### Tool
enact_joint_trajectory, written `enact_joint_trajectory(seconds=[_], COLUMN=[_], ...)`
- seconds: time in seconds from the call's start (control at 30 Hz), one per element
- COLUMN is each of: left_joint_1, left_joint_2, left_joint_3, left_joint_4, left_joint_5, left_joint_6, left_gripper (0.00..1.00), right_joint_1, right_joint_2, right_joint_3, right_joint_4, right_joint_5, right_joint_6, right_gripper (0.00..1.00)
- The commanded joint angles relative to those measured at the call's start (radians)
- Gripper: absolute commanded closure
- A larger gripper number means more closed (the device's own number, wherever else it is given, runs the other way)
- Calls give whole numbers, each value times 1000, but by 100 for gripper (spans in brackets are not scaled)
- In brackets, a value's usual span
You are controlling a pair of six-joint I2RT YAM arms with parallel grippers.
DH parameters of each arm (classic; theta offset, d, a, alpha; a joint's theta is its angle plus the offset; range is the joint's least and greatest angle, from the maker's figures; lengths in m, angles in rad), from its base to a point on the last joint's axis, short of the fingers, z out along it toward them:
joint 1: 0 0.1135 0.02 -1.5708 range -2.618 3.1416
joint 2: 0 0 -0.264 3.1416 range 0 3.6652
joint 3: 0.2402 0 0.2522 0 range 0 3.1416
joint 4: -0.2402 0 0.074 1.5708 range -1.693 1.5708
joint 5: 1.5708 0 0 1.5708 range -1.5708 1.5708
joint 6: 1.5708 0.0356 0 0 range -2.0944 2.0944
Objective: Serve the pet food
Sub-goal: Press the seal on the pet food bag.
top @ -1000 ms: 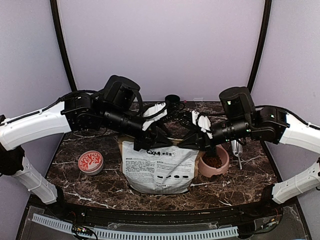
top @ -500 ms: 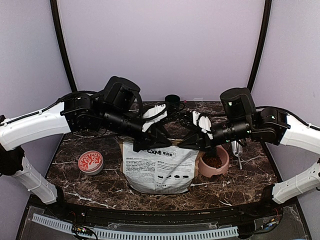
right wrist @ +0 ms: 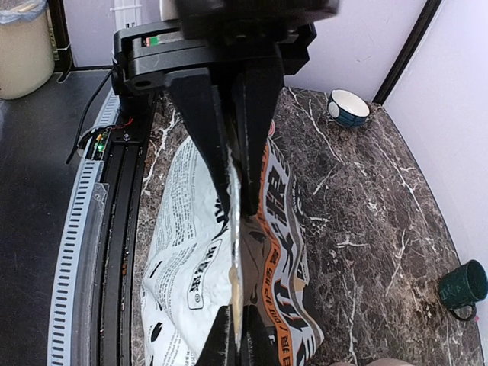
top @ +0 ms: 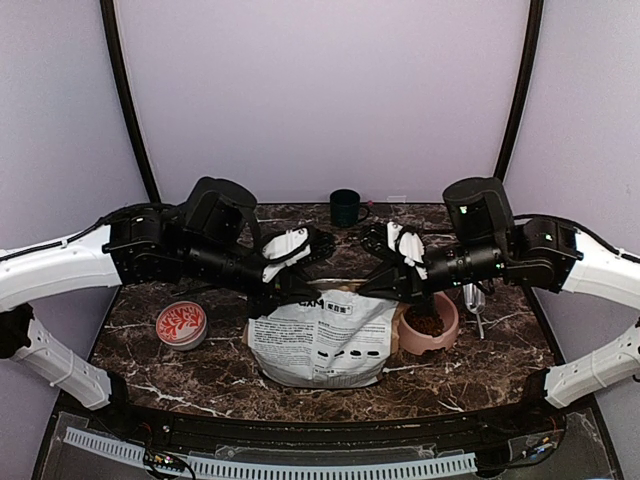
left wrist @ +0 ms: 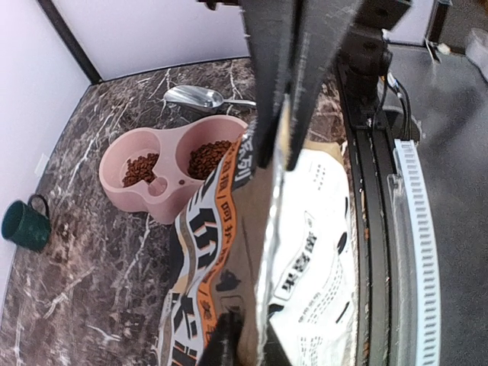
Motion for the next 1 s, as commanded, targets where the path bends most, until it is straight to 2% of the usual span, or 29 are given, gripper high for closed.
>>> enact_joint_trajectory(seconds=[0.0, 0.2, 0.23, 0.3, 0.43, 0.47, 0.53, 0.63, 0.77, 0.83, 0.97], left_joint_1=[54, 61, 62, 61, 61, 61, 61, 61, 61, 61, 61], left_joint_2=[-85, -110, -111, -118, -145, -155, -174, -192, -210, -224, -262], left_joint_3=[-73, -84, -82, -78, -70, -68, -64, -50, -32, -32, -28], left_joint_4=[-62, -54, -58, -63, -65, -65, -60, -61, -66, -65, -78], left_joint_5=[-91, -83, -85, -85, -85, -84, -81, -74, -71, -78, -118], left_joint_6=[-1, 3, 2, 1, -11, -15, -27, -47, -79, -98, -154], left_gripper=[100, 100, 98, 84, 68, 63, 55, 47, 35, 29, 24], right_joint_1=[-3, -2, -2, -2, -2, -3, -2, -2, -2, -2, 11], right_joint_2=[-100, -91, -86, -77, -56, -50, -29, 12, 89, 131, 210], right_joint_3=[28, 40, 43, 56, 81, 88, 115, 179, 290, 347, 441], right_joint_4=[74, 62, 61, 55, 44, 42, 20, -37, -149, -205, -296], right_joint_5=[-17, -18, -18, -18, -10, -4, -11, -25, -69, -91, -88], right_joint_6=[15, 16, 16, 16, 21, 30, 43, 57, 68, 76, 89], right_gripper=[100, 100, 100, 100, 100, 93, 69, 50, 41, 40, 39])
